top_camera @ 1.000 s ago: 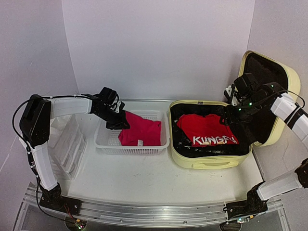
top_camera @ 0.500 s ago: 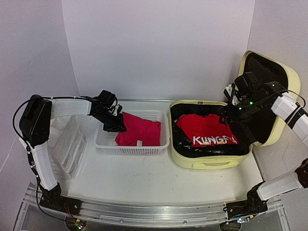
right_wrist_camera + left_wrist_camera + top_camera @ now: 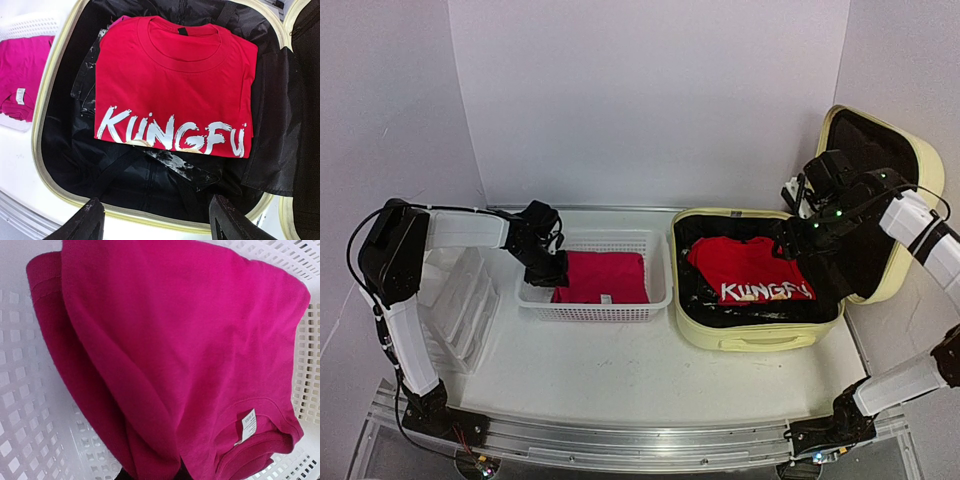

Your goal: Open, take out, and arrange the luggage

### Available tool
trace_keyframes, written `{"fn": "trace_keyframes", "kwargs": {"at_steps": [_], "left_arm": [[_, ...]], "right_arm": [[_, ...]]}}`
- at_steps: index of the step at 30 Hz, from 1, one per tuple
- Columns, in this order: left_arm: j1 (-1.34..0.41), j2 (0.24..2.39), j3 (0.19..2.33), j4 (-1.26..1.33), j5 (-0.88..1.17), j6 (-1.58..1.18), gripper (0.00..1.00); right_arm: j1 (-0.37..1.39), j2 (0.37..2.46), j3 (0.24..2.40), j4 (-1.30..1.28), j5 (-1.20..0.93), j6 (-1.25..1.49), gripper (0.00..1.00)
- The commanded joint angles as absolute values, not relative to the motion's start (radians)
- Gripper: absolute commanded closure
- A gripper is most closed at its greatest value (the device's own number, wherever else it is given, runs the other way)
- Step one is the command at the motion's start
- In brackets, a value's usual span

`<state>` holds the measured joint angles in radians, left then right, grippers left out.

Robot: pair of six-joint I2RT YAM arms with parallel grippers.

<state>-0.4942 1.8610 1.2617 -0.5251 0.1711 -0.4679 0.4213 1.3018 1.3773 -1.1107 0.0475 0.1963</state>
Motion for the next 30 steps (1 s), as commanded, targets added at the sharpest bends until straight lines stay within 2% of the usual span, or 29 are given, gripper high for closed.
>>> {"fn": "trace_keyframes", "kwargs": {"at_steps": [1,7,14,16,22,25,30], "left_arm": [[-0.488,1.801,1.288,-0.553,0.084,-0.43,0.98],[-0.489,1.825,1.339,-0.608,0.047,-0.385,0.91],[-0.519,1.763,1.398,-0.714,-0.073,-0.344,0.62],[-0.527,1.721,1.416,-0.742,-0.084,-0.334,0.56],[-0.529,1.579,1.453,-0.795,-0.113,-0.299,0.49],[-0.529,1.51,1.452,-0.795,-0.047,-0.285,0.42],[-0.531,1.427,1.417,-0.736,0.112,-0.306,0.4]], "right_arm": [[0.419,1.294,1.406,-1.097,0.043,0.202,0.27],[0.419,1.293,1.4,-1.097,0.044,0.2,0.27],[0.419,1.315,1.386,-1.097,0.05,0.192,0.27],[0.419,1.327,1.378,-1.097,0.058,0.19,0.27],[0.443,1.409,1.388,-1.136,0.121,0.171,0.23],[0.497,1.468,1.409,-1.147,0.158,0.172,0.21],[0.606,1.606,1.478,-1.168,0.231,0.177,0.16]]}}
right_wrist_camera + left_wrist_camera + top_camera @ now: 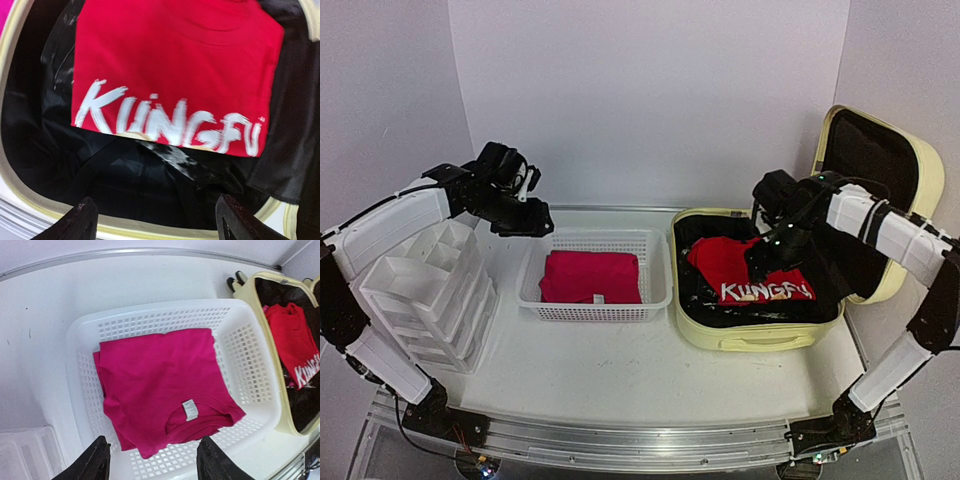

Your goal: Open, take out, and arrange the luggage

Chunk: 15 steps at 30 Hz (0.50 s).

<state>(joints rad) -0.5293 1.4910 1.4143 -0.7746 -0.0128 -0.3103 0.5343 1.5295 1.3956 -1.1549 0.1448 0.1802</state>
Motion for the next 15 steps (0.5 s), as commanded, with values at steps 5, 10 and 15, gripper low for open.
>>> {"fn": "trace_keyframes", "kwargs": {"at_steps": [5,10,15], "left_arm": [[-0.538,1.386,1.347,-0.64,0.214,-0.349,0.37],[-0.566,1.383,1.308,-0.608,0.266,-0.378,0.35],[-0.586,1.391,1.28,-0.585,0.281,-0.388,0.35]], "right_arm": [[0.677,1.753,1.568,-1.195,0.306,0.178,0.15],[0.707,1.855,1.626,-1.198,0.331,0.165,0.18],[0.713,1.949,1.682,-1.192,0.36,0.149,0.23]]}}
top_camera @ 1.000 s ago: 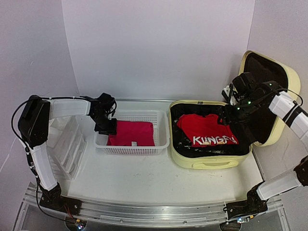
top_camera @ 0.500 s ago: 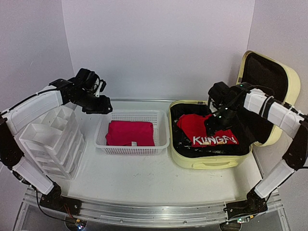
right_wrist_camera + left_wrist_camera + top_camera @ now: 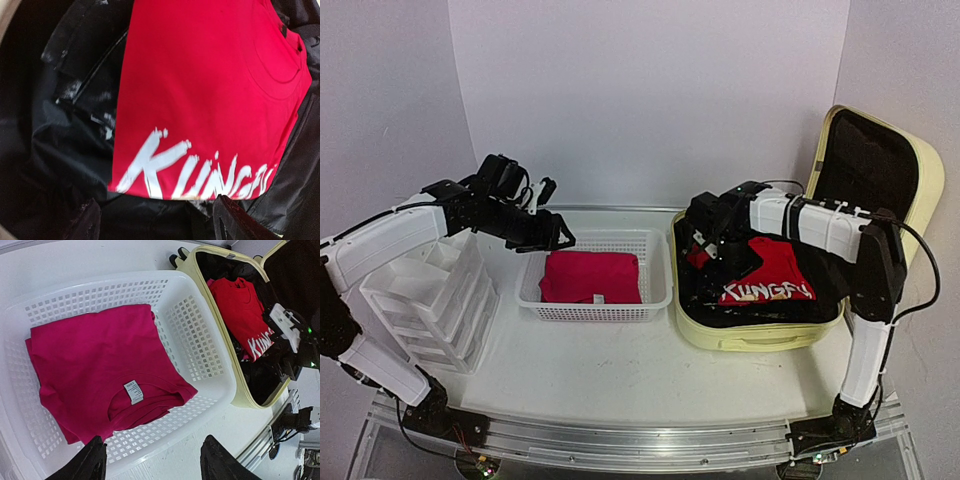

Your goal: Open, take out, and arrange the luggage

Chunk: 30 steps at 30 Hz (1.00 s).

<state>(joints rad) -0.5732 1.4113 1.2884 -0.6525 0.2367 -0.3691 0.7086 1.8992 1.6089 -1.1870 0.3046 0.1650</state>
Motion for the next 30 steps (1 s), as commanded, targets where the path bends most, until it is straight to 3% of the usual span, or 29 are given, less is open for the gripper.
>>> {"fn": "trace_keyframes", "kwargs": {"at_steps": [1,16,30], "left_arm": [[-0.59,1.392,1.28,-0.583,0.285,-0.389,0.35],[-0.601,1.389,1.282,-0.572,0.296,-0.374,0.35],[-0.602,1.415,1.303,-0.569,0.33,-0.396,0.35]], "right_arm": [[0.713,1.962,1.694,-1.192,0.358,0.149,0.24],[0.722,2.034,1.683,-1.181,0.406,0.134,0.29],[0.703,1.986,1.684,-1.183,0.502,0.109,0.68]]}}
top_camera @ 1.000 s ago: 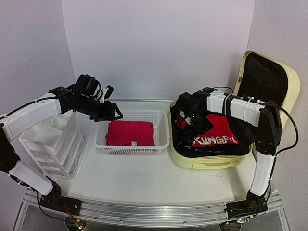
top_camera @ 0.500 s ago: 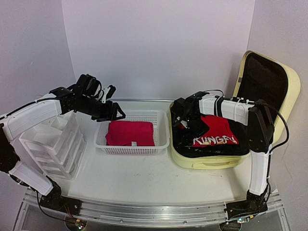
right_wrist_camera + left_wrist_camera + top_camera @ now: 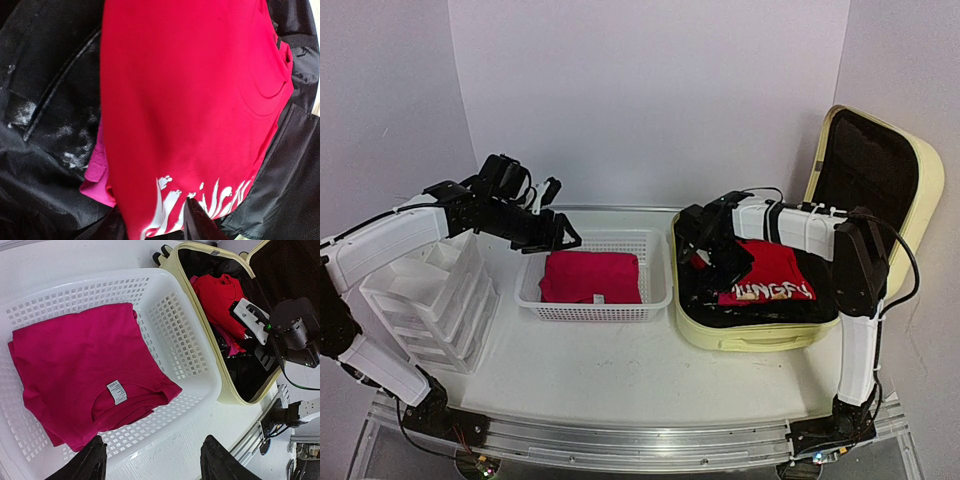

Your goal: Open, take out, and arrange the luggage

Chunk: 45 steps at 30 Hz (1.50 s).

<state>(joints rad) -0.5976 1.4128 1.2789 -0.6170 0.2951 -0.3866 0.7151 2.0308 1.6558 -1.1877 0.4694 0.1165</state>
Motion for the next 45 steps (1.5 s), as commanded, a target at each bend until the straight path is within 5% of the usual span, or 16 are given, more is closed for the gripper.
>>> {"fn": "trace_keyframes", "kwargs": {"at_steps": [1,8,14,25,33,45], "left_arm": [[-0.601,1.418,1.305,-0.566,0.341,-0.404,0.35],[-0.601,1.451,1.307,-0.491,0.45,-0.498,0.36],[-0.606,1.541,1.283,-0.269,0.601,-0.732,0.46],[-0.692,1.822,1.505,-0.177,0.648,-1.115,0.49],[-0.748,2.04,1.739,-0.141,0.646,-1.385,0.34],[-0.853,2.331,2.064,-0.135,0.546,-1.666,0.27]], "right_arm": [[0.703,1.984,1.682,-1.183,0.492,0.109,0.72],[0.691,1.975,1.679,-1.17,0.439,0.101,0.86],[0.672,1.919,1.66,-1.149,0.428,0.085,1.0],[0.617,1.824,1.596,-1.094,0.35,0.056,1.0],[0.59,1.784,1.556,-1.044,0.284,0.049,1.0],[0.56,1.696,1.469,-0.966,0.224,0.043,1.0]]}}
